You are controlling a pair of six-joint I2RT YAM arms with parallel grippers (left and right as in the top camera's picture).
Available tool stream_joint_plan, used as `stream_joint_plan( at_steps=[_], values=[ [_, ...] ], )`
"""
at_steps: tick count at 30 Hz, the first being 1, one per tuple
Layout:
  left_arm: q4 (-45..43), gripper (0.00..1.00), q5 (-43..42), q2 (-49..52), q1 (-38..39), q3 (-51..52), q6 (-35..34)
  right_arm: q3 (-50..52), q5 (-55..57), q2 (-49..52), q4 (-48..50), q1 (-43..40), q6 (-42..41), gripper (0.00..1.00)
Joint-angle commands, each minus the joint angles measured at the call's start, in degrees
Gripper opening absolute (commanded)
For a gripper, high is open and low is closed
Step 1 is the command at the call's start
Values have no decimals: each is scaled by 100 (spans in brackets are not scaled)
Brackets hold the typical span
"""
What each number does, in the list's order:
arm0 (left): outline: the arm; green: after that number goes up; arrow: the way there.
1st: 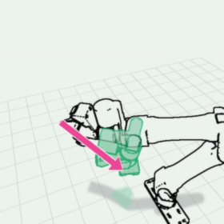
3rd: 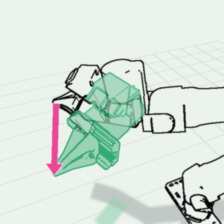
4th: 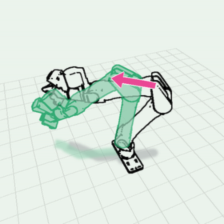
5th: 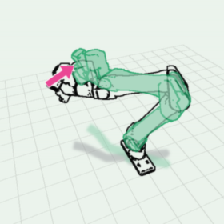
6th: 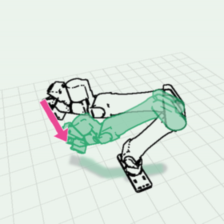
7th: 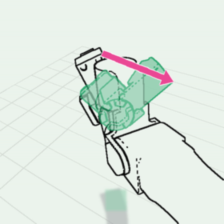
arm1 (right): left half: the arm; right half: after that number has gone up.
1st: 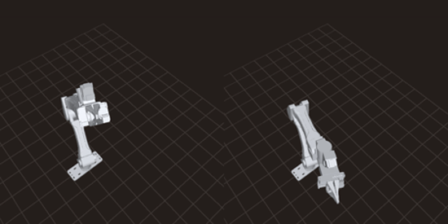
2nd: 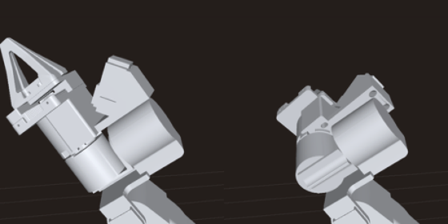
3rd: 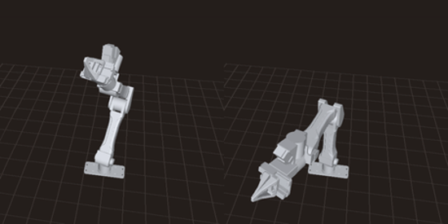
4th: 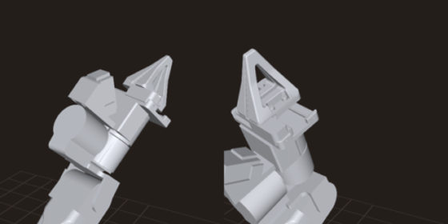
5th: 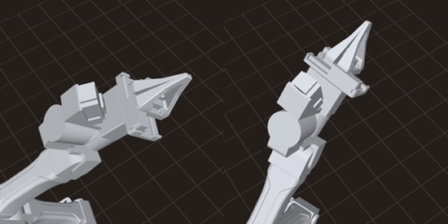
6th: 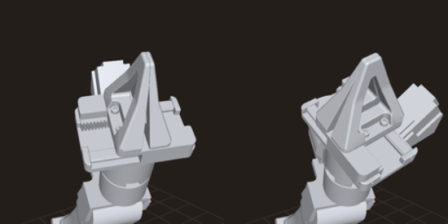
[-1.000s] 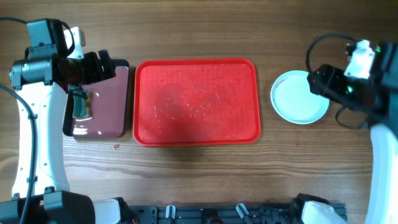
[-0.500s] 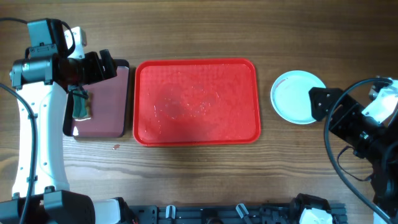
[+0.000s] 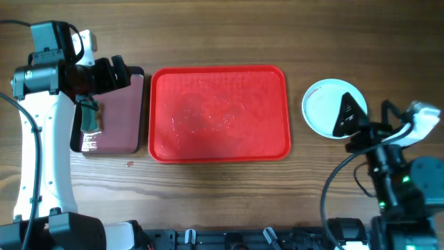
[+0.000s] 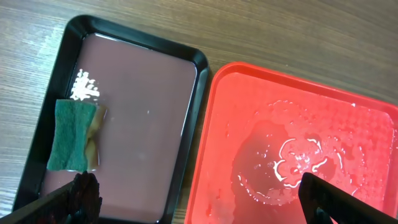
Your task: Clean dirty plates on tray and stack at the side
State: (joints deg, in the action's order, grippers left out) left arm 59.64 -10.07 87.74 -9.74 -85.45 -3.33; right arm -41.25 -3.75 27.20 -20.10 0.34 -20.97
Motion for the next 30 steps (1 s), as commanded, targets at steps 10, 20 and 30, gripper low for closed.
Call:
stream_joint_plan(
  at_steps=[10,20,30],
  values=[
    [2,100,-81,33,24,4,-50,3560,144,-2406,1705,566,275,100],
    [2,100,-81,33,24,4,-52,4096,83,-2688,2022,570,275,100],
    [2,100,-81,33,26,4,-50,4096,83,-2662,2020,570,278,100]
  ],
)
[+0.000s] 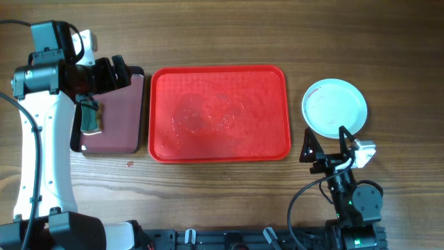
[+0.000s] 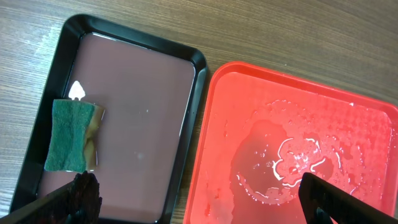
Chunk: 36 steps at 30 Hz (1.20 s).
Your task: Clean dirty plates on tray and stack at the side
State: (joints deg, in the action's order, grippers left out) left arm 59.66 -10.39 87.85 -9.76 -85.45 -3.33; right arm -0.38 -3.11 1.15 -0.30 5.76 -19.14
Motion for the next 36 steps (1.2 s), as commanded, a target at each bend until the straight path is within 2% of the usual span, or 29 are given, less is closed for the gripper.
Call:
stream_joint_plan(
  at_steps=[1,8,15,19,21,22,29,36],
  values=[
    [0,100,-48,22,26,4,-52,9,20,-57,42,28,94,100],
    [-2,100,-48,-59,52,4,-50,9,20,-57,39,28,92,100],
    [-101,100,710,-1370,586,87,15,9,20,-57,42,28,92,100],
    [-1399,100,415,-2712,664,1250,9,9,20,-57,39,28,94,100],
    [-2072,100,323,-3351,664,2068,-7,9,20,-57,39,28,94,100],
    [-2667,100,219,-3939,664,2855,-11,9,17,-57,39,28,92,100],
    [-4559,100,-267,-5963,667,5694,-168,9,20,-57,39,28,92,100],
    [-5508,100,-236,-7552,817,7425,-313,9,20,-57,39,28,92,100]
  ],
)
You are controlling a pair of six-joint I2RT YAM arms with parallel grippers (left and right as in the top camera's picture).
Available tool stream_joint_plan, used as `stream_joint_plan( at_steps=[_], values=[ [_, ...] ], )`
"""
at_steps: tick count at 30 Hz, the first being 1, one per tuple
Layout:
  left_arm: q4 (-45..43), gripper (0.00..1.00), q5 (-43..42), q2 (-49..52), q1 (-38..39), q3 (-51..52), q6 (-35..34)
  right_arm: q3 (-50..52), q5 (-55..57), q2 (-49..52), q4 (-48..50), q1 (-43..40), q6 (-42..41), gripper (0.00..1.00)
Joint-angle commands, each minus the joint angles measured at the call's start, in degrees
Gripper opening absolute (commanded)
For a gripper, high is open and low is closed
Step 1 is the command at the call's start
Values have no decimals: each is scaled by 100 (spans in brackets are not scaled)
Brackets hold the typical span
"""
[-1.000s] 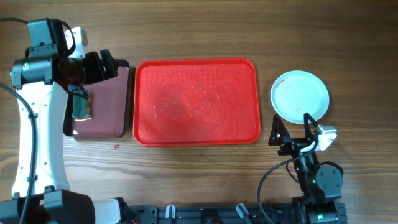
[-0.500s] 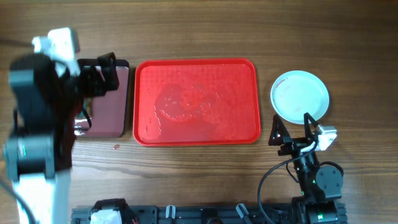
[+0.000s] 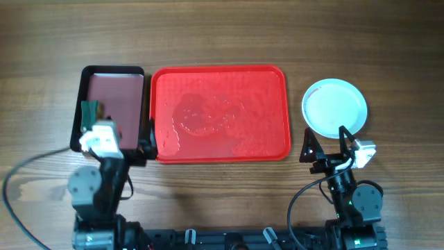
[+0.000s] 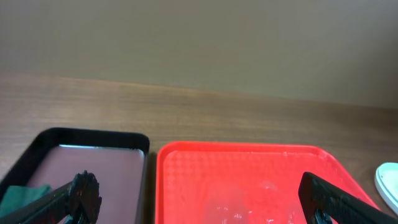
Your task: Clean dirty plates on tray and stack at the side
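Note:
The red tray (image 3: 218, 68) lies mid-table, wet, with no plates on it; its far rim shows in the left wrist view as the red tray (image 4: 242, 149). A white plate (image 3: 334, 107) rests on the table to its right. My left gripper (image 3: 115, 137) is open at the near edge, its fingers wide apart in the wrist view (image 4: 196, 190) and holding nothing. My right gripper (image 3: 325, 142) is open just in front of the plate, apart from it.
A black tray (image 3: 111, 69) of brownish water sits left of the red tray, with a green sponge (image 3: 89, 111) at its left side. The black tray (image 4: 93, 134) and a corner of the sponge (image 4: 18, 194) also show in the left wrist view.
My left arm was stretched over the black tray at the far left. It is now folded back at the near edge, its camera looking level across the table. The right arm has not moved.
At first my right gripper was at the plate's near edge and my left gripper hung open above the black tray, where the sponge lay. Then the right arm was back at the near edge, the plate alone beside the tray. Now the left arm is back too.

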State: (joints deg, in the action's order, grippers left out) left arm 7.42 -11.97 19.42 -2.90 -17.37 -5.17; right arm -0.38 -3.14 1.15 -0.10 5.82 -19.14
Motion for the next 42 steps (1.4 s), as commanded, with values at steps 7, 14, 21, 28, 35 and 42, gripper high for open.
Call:
stream_joint_plan(
  at_steps=[7,14,21,28,35,42],
  values=[
    [-337,100,247,-1832,258,1305,-127,9,20,-57,20,22,92,100],
    [-52,100,389,-1926,254,1558,-129,9,22,-57,20,22,94,100],
    [-55,100,391,-1926,254,1558,-129,9,22,-57,22,22,94,100],
    [-55,100,391,-1926,254,1558,-129,9,22,-57,20,22,94,100],
    [-55,100,391,-1926,254,1558,-129,9,22,-57,20,22,94,100],
    [-57,100,391,-1926,254,1558,-129,9,20,-57,20,22,92,100]
  ],
)
